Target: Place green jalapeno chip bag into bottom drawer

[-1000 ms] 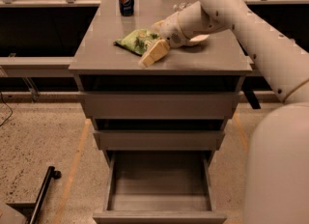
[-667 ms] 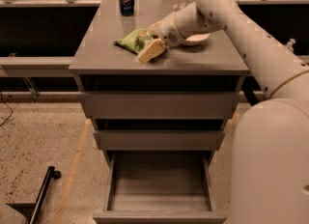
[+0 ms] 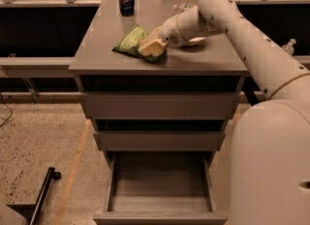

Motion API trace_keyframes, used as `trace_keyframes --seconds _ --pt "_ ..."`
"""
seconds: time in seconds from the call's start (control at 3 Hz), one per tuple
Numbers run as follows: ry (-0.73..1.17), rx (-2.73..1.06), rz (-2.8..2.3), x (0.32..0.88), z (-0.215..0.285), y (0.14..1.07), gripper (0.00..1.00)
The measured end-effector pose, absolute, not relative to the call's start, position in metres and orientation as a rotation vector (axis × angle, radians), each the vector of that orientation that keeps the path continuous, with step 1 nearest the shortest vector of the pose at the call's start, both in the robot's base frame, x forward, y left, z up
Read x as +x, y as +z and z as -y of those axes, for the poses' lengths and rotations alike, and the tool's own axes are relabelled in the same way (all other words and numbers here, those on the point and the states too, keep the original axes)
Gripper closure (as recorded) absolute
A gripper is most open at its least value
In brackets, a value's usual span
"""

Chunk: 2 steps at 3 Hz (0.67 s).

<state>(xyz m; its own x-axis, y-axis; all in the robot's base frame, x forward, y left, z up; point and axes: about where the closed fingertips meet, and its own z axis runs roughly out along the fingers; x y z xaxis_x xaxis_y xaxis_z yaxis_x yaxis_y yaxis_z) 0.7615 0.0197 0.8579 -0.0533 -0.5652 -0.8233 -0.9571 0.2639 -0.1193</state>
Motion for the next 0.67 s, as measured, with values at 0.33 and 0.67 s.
trace_keyframes --seconds 0.33,0.67 --pt "0.616 -1.381 -1.738 0.761 -0.015 0.852 0.86" --pt "0.587 -1.391 -1.715 0.75 -0.013 0.87 1.0"
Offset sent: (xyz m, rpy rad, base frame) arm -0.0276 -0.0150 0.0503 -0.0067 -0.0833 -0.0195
